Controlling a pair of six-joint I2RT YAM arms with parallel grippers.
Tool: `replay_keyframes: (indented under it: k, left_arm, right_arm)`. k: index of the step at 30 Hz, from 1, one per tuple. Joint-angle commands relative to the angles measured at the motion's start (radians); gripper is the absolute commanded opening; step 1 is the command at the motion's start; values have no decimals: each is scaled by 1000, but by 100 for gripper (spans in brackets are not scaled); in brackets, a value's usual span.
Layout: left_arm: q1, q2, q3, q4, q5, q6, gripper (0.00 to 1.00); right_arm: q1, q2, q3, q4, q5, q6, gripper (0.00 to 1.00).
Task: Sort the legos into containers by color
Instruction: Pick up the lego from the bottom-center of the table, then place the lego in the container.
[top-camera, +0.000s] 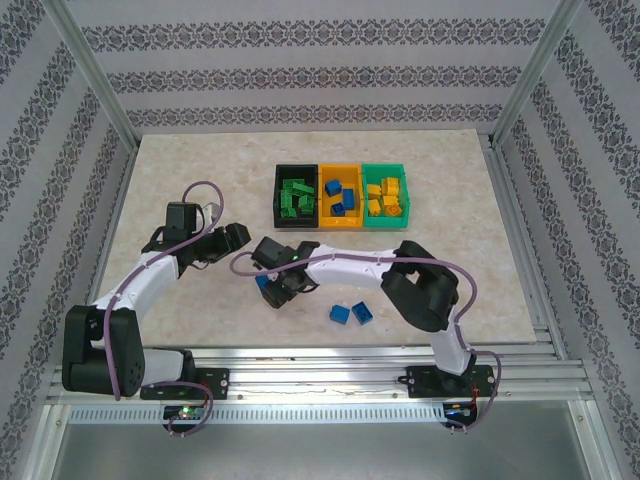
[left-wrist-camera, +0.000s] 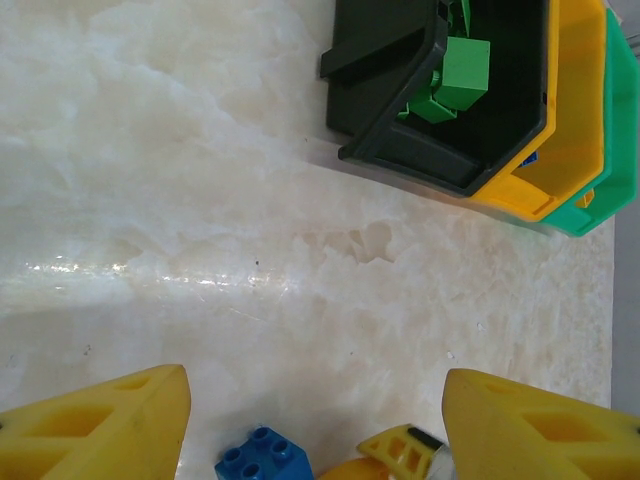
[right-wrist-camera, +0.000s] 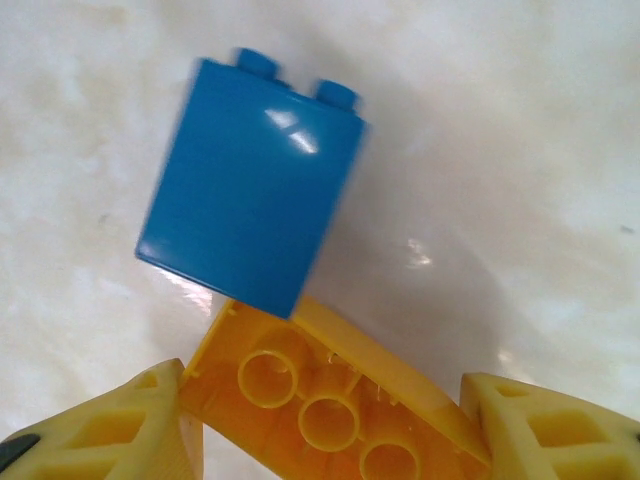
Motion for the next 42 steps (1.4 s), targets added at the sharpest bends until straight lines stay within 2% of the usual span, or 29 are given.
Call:
replay_keyframes:
  k: [1, 7, 12, 17, 20, 28, 34, 37, 39, 42]
  left_arm:
    - [13, -26, -9, 10, 21, 1, 67]
    - [10, -27, -26, -18, 34, 20, 67]
    - [5, -41, -57, -35, 40, 25, 67]
    - [-16, -51, -78, -33, 32, 8, 67]
    - [-44, -49, -79, -30, 28, -6, 67]
    - [-111, -91, -47, -159, -43, 50, 67]
    - [-148, -114, -34, -227, -86, 79, 68]
    - [-182, -88, -24, -247, -101, 97, 69]
    - [-213, -60, -11, -258, -118, 111, 73]
    - [-259, -17, 12, -264, -143, 121, 75]
  right_arm:
    - [-70, -118, -45, 37, -3, 22, 48]
    - [-243, -263, -111, 66, -29, 1, 49]
    - [-451, -331, -135, 106, -74, -8, 50]
    - [-641, -304, -118, 201, -171, 9, 52]
    - [-717, -236, -71, 239, -209, 25, 52]
    - [-787, -82, 80, 216, -138, -4, 58]
    - [-831, -65, 59, 244, -136, 0, 60]
    - [-836, -72, 44, 245, -123, -4, 72]
    - [-839, -84, 29, 253, -112, -10, 80]
    - [-840, -97, 24, 241, -116, -24, 84]
